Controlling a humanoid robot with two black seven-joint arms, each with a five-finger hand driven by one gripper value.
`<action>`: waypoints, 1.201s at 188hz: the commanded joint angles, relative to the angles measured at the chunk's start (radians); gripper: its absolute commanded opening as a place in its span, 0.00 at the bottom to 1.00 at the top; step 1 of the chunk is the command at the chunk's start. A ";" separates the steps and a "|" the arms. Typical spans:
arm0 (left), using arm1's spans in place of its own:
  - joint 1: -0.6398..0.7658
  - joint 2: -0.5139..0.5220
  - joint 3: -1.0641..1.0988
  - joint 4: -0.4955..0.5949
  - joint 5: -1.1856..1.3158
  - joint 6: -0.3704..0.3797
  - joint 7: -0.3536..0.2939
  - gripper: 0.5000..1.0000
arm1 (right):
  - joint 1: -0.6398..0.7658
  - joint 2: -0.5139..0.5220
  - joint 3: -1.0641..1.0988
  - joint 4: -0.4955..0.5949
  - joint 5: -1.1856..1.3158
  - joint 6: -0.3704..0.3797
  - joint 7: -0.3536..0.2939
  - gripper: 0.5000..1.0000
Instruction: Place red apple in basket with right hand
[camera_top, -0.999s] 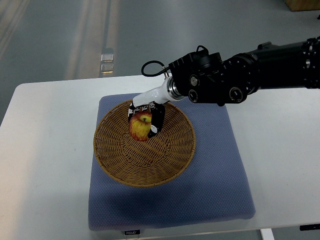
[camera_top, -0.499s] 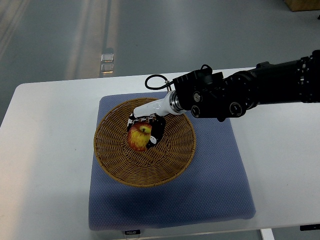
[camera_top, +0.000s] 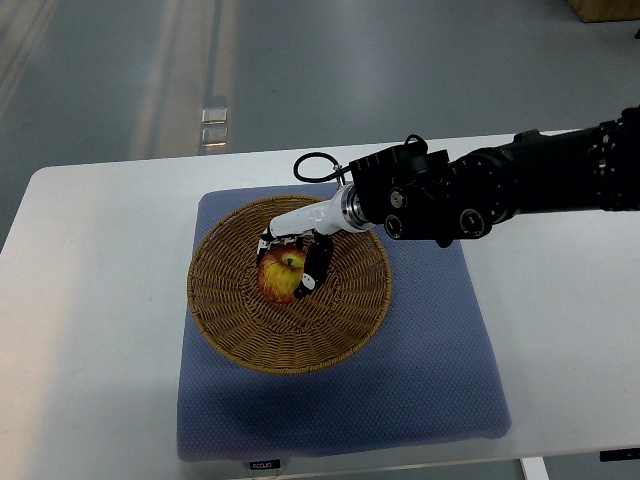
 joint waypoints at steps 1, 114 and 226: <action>0.000 0.000 0.000 0.002 0.000 0.000 0.000 1.00 | -0.001 0.000 0.000 -0.003 0.000 0.001 0.000 0.56; 0.000 0.000 -0.002 0.008 0.000 0.000 0.000 1.00 | 0.009 0.000 0.002 -0.007 0.009 0.018 0.001 0.80; 0.000 0.000 0.000 0.005 0.002 0.000 0.000 1.00 | 0.045 -0.307 0.459 -0.131 0.458 0.179 -0.005 0.80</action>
